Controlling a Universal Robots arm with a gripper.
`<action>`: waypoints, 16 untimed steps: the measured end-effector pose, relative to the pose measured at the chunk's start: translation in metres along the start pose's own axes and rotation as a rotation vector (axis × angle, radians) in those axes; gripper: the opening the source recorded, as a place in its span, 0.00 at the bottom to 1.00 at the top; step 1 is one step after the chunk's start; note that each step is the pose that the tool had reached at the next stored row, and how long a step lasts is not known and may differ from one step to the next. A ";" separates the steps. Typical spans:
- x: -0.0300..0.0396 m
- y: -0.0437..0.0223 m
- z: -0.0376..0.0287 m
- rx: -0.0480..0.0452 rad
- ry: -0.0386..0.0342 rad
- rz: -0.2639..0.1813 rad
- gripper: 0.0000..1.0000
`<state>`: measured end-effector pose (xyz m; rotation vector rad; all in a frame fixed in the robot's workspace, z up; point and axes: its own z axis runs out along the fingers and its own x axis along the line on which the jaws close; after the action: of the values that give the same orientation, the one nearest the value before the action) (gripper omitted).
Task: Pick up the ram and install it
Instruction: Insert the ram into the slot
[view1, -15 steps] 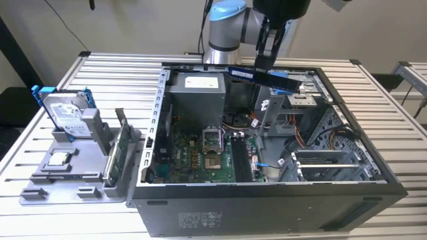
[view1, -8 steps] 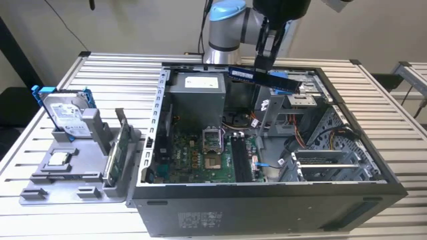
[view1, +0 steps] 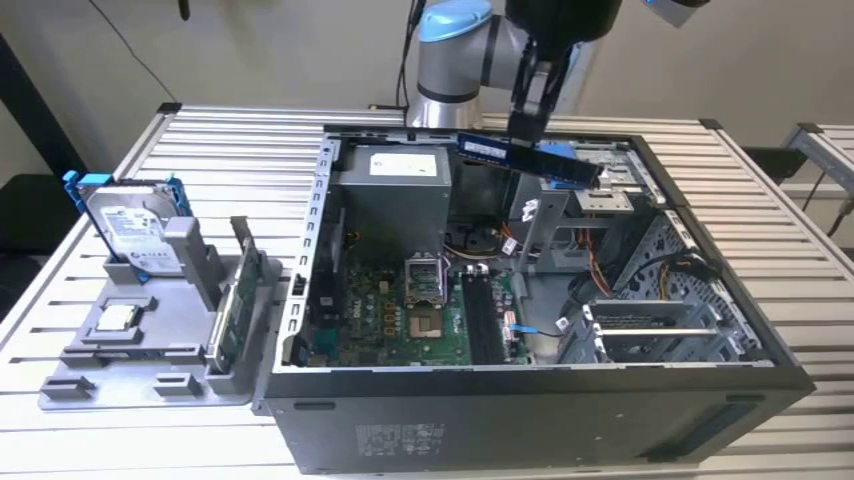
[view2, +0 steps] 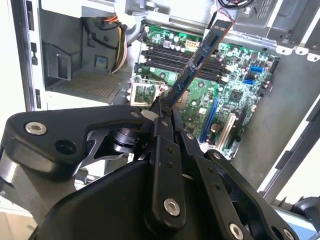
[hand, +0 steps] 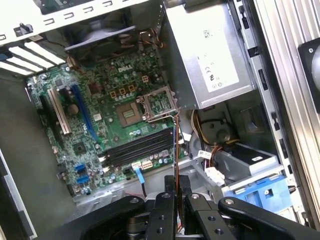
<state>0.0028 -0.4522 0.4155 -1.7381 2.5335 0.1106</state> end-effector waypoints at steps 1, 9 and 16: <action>0.0000 0.0000 0.0002 0.0004 -0.0001 0.005 0.14; 0.0002 0.0000 0.0017 0.0036 -0.0008 0.037 0.14; 0.0003 0.0000 0.0028 0.0064 -0.0014 0.066 0.14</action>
<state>0.0028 -0.4522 0.4127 -1.6517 2.5880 0.1070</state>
